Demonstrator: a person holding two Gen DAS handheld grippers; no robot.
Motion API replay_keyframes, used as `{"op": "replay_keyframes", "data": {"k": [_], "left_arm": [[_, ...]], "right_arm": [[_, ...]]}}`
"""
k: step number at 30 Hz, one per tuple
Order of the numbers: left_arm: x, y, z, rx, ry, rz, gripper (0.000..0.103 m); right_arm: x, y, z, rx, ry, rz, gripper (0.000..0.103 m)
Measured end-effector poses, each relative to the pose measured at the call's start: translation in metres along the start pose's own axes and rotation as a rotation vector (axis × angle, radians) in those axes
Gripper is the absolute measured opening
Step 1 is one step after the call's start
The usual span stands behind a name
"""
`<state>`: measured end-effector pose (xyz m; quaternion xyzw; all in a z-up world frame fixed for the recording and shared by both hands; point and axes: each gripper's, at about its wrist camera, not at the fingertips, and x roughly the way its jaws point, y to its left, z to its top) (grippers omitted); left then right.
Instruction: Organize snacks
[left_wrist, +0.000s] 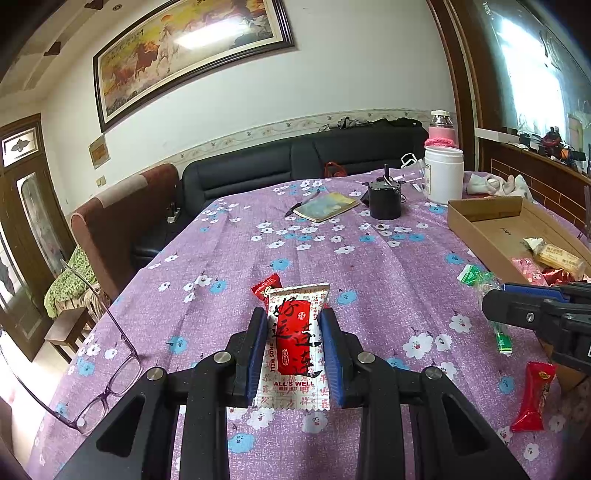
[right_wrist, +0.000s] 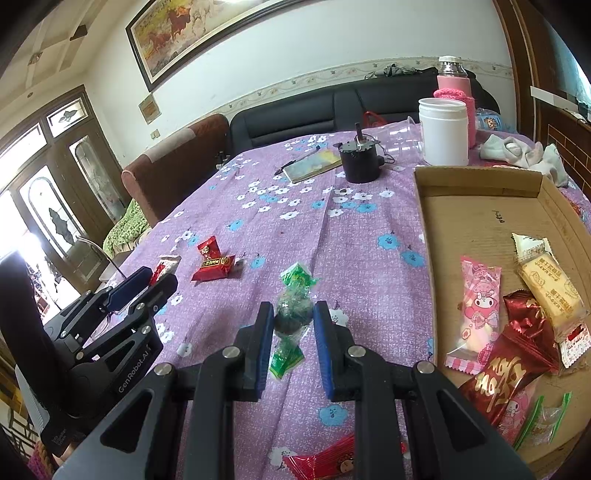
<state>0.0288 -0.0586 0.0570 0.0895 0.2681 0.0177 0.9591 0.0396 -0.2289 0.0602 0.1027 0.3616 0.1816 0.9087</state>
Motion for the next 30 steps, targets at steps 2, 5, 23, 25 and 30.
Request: {"op": "replay_keyframes", "data": {"k": [2,5,23,25,30], "left_arm": [[-0.0001,-0.0001,0.0,-0.001,-0.001,0.001,0.031],[-0.0003,-0.0002,-0.0002,-0.001,-0.001,0.003,0.031],[-0.0011,0.0012,-0.0005,0.0,-0.004,0.008,0.031],[-0.0012,0.0014,-0.0005,-0.001,-0.005,0.008,0.031],[-0.0016,0.0016,-0.0005,0.0,-0.005,0.009,0.031]], "right_arm": [[-0.0002,0.0004,0.0002,-0.001,0.0,0.001,0.021],[-0.0012,0.0008,0.0003,0.0,-0.004,0.001,0.021],[-0.0023,0.0007,0.0009,0.003,-0.007,0.001,0.021],[-0.0024,0.0012,0.0006,0.003,-0.006,0.0,0.021],[-0.0023,0.0003,0.0008,0.005,-0.008,-0.001,0.021]]}}
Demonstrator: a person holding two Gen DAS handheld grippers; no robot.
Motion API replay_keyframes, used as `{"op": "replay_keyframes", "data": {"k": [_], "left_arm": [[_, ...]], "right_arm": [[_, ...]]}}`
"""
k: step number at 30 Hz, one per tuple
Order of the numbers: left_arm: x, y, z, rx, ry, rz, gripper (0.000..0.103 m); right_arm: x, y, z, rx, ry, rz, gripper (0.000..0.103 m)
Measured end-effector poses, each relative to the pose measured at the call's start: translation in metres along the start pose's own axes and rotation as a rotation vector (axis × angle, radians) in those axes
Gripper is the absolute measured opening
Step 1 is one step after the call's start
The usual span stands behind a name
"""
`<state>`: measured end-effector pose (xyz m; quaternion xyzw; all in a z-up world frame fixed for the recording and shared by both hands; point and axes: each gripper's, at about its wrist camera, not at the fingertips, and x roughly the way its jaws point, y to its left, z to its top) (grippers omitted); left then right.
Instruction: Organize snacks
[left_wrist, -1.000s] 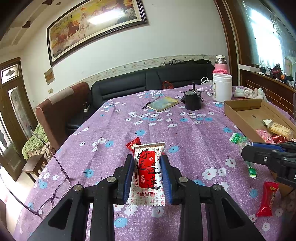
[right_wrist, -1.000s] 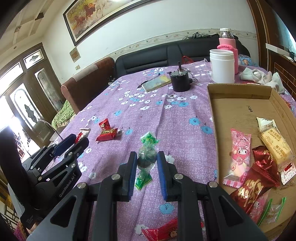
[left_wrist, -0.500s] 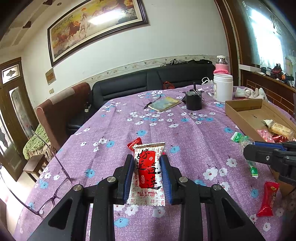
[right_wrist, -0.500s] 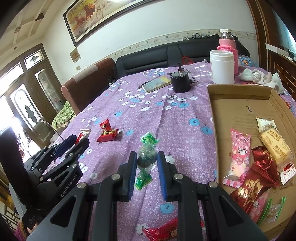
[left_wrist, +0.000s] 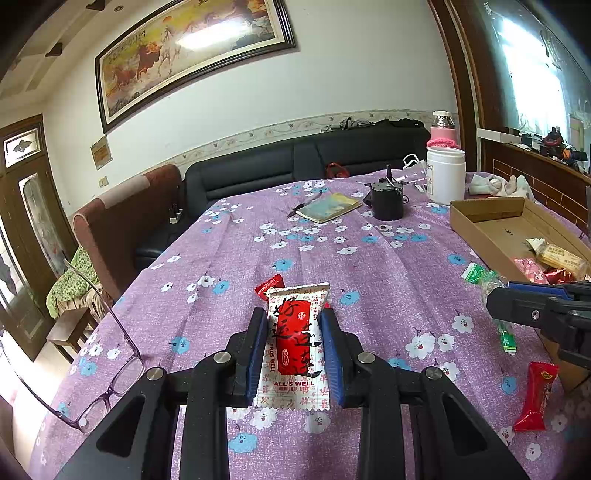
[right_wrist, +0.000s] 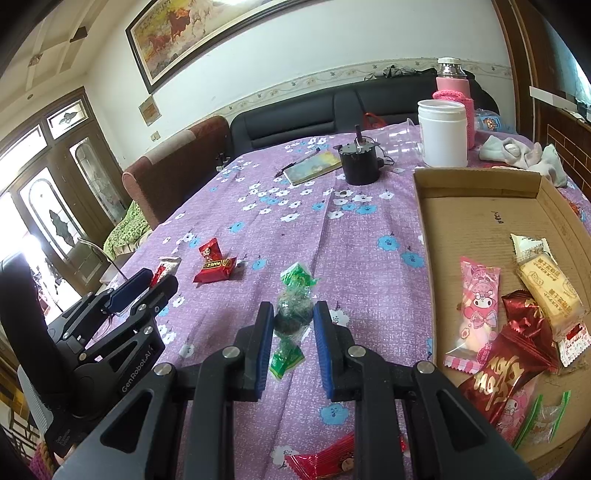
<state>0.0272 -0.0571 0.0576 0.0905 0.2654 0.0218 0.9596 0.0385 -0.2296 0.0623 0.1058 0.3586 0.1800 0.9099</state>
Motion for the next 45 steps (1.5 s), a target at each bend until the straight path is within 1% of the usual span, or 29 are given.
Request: {"op": "replay_keyframes", "data": {"k": [4,7,12,14,17,21,23,24,29,32,35,40,42,45], "left_arm": [[0.0,-0.001,0.0,0.0,0.0,0.0,0.031],[-0.002,0.001,0.001,-0.003,-0.005,-0.003,0.031],[-0.003,0.0,0.001,0.003,-0.008,-0.009,0.031],[-0.004,-0.002,0.001,0.008,-0.013,-0.012,0.031],[-0.006,-0.004,0.002,0.006,-0.015,-0.036,0.031],[-0.012,-0.007,0.006,-0.006,-0.018,-0.1,0.031],[-0.013,-0.01,0.008,-0.028,0.005,-0.146,0.031],[-0.015,-0.012,0.009,-0.036,0.014,-0.155,0.031],[-0.033,-0.037,0.023,-0.002,0.026,-0.202,0.031],[-0.044,-0.058,0.035,0.011,0.032,-0.275,0.031],[-0.049,-0.087,0.046,0.019,0.059,-0.367,0.031],[-0.045,-0.142,0.051,-0.008,0.136,-0.51,0.031],[-0.042,-0.161,0.05,-0.013,0.158,-0.551,0.031],[-0.039,-0.18,0.048,0.009,0.159,-0.558,0.031]], "right_arm": [[-0.003,-0.005,0.003,0.014,-0.01,0.002,0.021],[-0.01,-0.019,0.01,0.061,-0.035,-0.002,0.021],[-0.02,-0.05,0.019,0.151,-0.069,-0.032,0.021],[-0.022,-0.058,0.022,0.168,-0.076,-0.047,0.021],[-0.026,-0.073,0.025,0.208,-0.085,-0.062,0.021],[-0.037,-0.092,0.031,0.247,-0.118,-0.093,0.021],[-0.041,-0.105,0.032,0.274,-0.127,-0.122,0.021],[-0.042,-0.112,0.033,0.289,-0.126,-0.13,0.021],[-0.046,-0.145,0.031,0.385,-0.112,-0.172,0.021],[-0.047,-0.158,0.029,0.428,-0.099,-0.171,0.021],[-0.049,-0.165,0.029,0.446,-0.102,-0.175,0.021],[-0.057,-0.174,0.029,0.46,-0.106,-0.181,0.021],[-0.06,-0.179,0.028,0.467,-0.108,-0.188,0.021],[-0.062,-0.187,0.028,0.485,-0.106,-0.198,0.021]]}}
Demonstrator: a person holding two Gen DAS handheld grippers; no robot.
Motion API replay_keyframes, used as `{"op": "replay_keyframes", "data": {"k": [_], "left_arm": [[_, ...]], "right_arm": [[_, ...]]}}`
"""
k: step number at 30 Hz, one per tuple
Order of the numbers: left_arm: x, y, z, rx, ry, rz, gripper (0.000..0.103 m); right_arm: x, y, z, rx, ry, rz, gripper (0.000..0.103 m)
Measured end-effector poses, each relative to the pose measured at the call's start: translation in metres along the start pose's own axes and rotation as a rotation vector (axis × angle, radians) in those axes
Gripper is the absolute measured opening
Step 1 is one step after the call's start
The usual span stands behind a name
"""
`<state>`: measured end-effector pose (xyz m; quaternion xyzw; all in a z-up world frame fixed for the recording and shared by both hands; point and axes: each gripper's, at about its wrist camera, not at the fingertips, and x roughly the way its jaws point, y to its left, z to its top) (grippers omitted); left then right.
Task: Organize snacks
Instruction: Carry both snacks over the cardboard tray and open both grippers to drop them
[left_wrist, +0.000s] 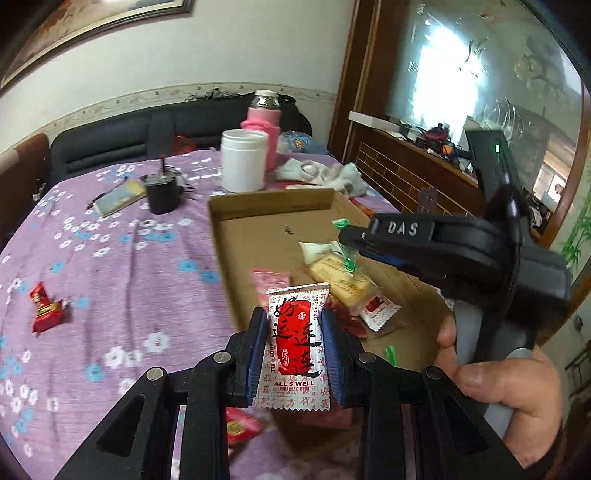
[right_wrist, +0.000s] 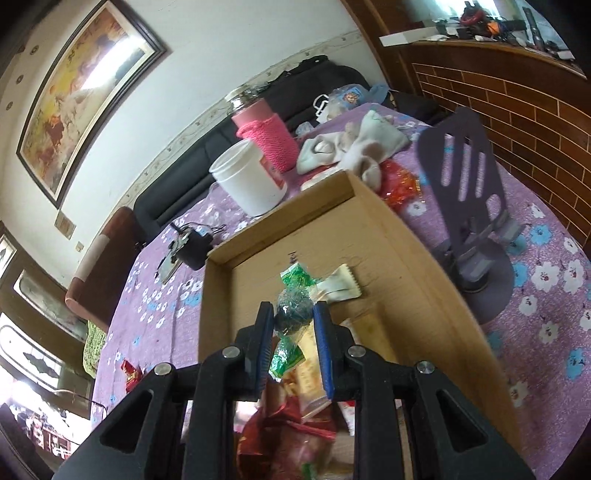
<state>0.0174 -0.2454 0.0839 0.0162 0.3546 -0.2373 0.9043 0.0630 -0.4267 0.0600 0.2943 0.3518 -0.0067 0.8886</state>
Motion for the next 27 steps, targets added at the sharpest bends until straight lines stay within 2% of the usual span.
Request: {"op": "replay_keyframes", "data": {"k": [7,15,27], "left_arm": [[0.023,-0.005,-0.015,0.021,0.044,-0.027,0.031],[0.02,-0.015,-0.022,0.096,0.015,-0.011,0.03],[0.014,-0.017,-0.024,0.111,-0.008,-0.01,0.03]], "right_arm": [[0.011,0.002,-0.004,-0.02,0.041,-0.048,0.021],[0.017,0.004,-0.009,-0.051,0.044,-0.104,0.021],[0.018,0.007,-0.01,-0.071,0.036,-0.131,0.021]]}}
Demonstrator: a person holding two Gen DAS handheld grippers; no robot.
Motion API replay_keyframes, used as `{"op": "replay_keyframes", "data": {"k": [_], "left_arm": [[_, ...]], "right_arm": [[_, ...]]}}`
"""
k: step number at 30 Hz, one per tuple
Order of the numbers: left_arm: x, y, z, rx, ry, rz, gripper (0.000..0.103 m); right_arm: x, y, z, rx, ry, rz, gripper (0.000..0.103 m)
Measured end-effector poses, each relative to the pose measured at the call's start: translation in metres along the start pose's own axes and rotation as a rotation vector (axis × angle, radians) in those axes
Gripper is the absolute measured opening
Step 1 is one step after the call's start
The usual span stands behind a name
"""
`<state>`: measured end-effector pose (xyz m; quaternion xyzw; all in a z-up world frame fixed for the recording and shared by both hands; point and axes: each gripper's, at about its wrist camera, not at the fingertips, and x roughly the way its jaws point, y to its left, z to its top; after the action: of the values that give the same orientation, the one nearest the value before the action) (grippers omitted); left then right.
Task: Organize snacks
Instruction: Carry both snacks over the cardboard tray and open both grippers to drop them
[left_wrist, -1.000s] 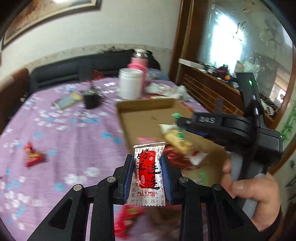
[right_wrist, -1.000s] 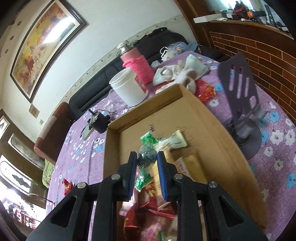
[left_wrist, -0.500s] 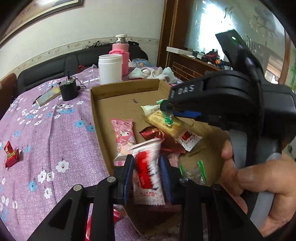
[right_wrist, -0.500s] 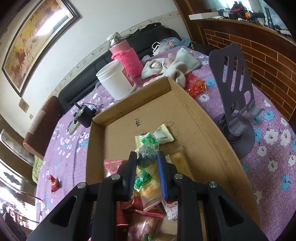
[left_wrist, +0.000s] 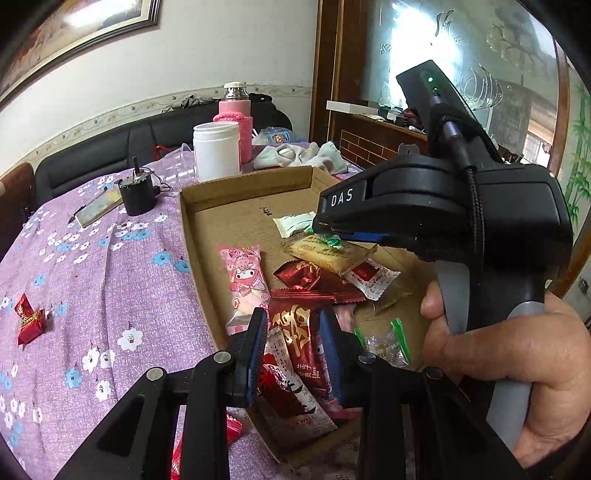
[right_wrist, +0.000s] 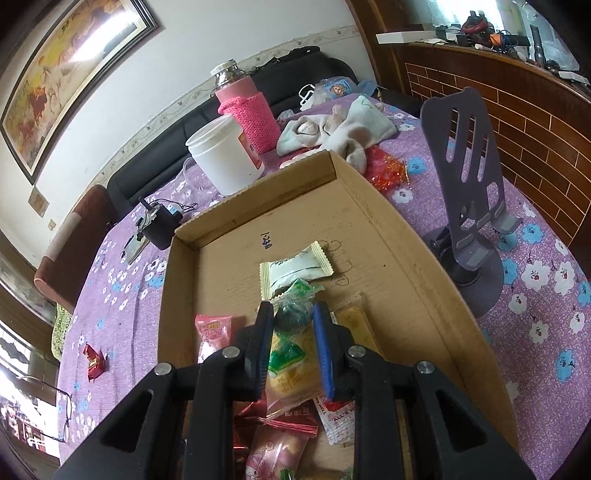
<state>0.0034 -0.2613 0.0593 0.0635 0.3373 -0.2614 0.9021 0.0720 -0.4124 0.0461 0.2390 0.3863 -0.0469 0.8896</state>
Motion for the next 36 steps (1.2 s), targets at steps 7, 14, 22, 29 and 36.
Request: {"op": "replay_keyframes", "data": {"k": [7,14,22,29,36], "left_arm": [[-0.001,0.003,0.0,-0.009,-0.004,0.005,0.031],[-0.004,0.007,0.001,-0.032,-0.017,-0.009,0.043],[-0.011,0.011,0.003,-0.056,-0.049,-0.014,0.045],[-0.012,0.019,0.005,-0.088,-0.055,-0.012,0.045],[-0.014,0.026,0.008,-0.124,-0.06,-0.008,0.046]], "right_arm": [[-0.007,0.001,0.0,0.003,-0.026,0.004,0.021],[-0.013,0.003,0.002,0.007,-0.052,0.011,0.023],[-0.018,0.003,0.002,0.007,-0.063,0.012,0.026],[-0.018,0.006,0.0,-0.004,-0.063,0.015,0.027],[-0.021,0.017,-0.003,-0.035,-0.079,0.034,0.03]]}}
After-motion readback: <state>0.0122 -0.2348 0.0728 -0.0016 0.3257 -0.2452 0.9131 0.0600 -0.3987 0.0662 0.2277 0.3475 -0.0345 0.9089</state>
